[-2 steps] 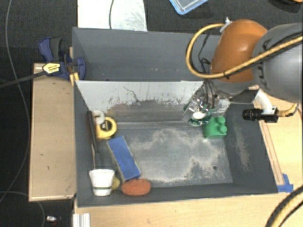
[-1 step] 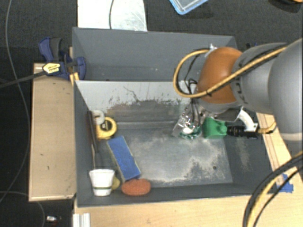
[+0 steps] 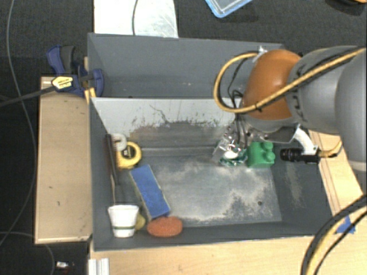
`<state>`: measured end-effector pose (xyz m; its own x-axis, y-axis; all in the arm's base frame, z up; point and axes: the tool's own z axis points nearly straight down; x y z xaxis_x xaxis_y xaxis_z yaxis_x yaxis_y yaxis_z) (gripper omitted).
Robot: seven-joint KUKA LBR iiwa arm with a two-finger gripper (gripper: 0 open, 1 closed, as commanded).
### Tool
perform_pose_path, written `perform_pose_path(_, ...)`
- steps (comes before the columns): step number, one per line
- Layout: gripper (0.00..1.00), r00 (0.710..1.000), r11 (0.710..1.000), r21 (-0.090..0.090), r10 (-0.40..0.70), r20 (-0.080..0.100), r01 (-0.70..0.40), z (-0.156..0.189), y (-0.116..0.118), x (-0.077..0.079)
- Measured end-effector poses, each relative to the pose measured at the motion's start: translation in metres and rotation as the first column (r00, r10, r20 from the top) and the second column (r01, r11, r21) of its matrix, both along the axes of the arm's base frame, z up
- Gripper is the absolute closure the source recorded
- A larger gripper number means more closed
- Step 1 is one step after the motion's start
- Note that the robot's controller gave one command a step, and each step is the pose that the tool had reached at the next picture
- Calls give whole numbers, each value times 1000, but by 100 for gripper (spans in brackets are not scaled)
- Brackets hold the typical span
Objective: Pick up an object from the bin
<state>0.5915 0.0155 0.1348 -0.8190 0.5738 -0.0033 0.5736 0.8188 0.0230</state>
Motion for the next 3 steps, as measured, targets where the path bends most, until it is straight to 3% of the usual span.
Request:
perform_pose_path(1, 100, 1000, 1000, 0, 3, 12, -3, 54, 0, 3)
perform_pose_path(3, 100, 1000, 1000, -1, 15, 4, -15, 123, 0, 2)
